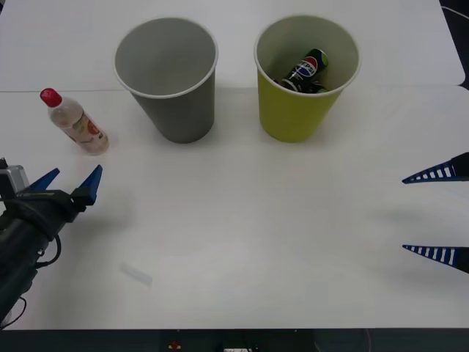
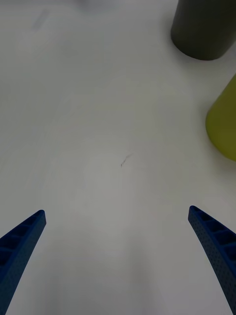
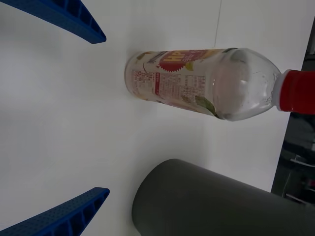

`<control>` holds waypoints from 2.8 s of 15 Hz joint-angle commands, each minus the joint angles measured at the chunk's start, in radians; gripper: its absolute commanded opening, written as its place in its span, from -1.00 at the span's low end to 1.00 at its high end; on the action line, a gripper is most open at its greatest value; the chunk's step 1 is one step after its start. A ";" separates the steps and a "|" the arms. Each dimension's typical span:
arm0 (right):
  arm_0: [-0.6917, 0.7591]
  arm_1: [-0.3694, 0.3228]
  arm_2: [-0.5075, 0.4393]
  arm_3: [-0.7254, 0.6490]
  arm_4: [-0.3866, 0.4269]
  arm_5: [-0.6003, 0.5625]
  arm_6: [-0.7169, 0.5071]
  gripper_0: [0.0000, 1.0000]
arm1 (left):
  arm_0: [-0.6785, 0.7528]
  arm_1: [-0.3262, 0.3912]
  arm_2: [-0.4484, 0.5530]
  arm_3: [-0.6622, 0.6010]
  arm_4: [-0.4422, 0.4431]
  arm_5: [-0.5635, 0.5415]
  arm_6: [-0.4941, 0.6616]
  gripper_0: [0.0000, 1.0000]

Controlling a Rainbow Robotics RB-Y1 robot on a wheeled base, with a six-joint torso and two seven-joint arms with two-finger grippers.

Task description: Put the can into the green bin and the plastic bottle into the gray bin

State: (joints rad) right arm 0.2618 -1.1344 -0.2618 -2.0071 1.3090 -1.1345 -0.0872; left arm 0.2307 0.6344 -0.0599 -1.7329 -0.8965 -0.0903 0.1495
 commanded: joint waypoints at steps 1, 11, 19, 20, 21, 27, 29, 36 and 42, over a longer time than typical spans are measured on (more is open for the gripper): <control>0.000 0.000 0.000 0.000 0.000 0.000 0.000 1.00 | -0.070 -0.030 0.023 0.079 -0.010 -0.029 -0.018 1.00; 0.000 0.000 0.000 0.000 0.000 0.000 0.000 1.00 | -0.304 -0.084 0.081 0.362 -0.013 -0.098 -0.090 1.00; 0.000 0.000 0.000 0.000 0.000 0.000 0.000 1.00 | -0.456 -0.098 0.040 0.498 0.008 -0.098 -0.108 1.00; 0.000 0.000 0.000 0.000 0.000 0.000 0.000 1.00 | -0.467 -0.099 0.038 0.510 0.007 -0.098 -0.110 1.00; 0.000 0.000 0.000 0.000 0.000 0.000 0.000 1.00 | -0.478 -0.101 0.038 0.518 0.005 -0.098 -0.110 1.00; 0.000 0.000 0.000 0.000 0.000 0.000 0.000 1.00 | -0.488 -0.104 0.038 0.523 -0.002 -0.098 -0.116 -0.37; 0.000 0.000 0.000 0.000 0.000 0.000 0.000 1.00 | -0.487 -0.104 0.038 0.523 -0.005 -0.098 -0.120 -1.00; 0.000 0.000 0.000 0.000 0.000 0.000 0.000 1.00 | -0.487 -0.104 0.052 0.521 -0.039 -0.135 -0.123 -1.00; 0.000 0.000 0.000 0.000 0.000 0.000 0.000 1.00 | -0.470 -0.076 0.131 0.487 -0.248 -0.315 0.076 -1.00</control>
State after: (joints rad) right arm 0.2618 -1.1344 -0.2618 -2.0071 1.3090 -1.1345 -0.0873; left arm -0.2475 0.5558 0.0504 -1.2271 -1.0900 -0.3825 0.1811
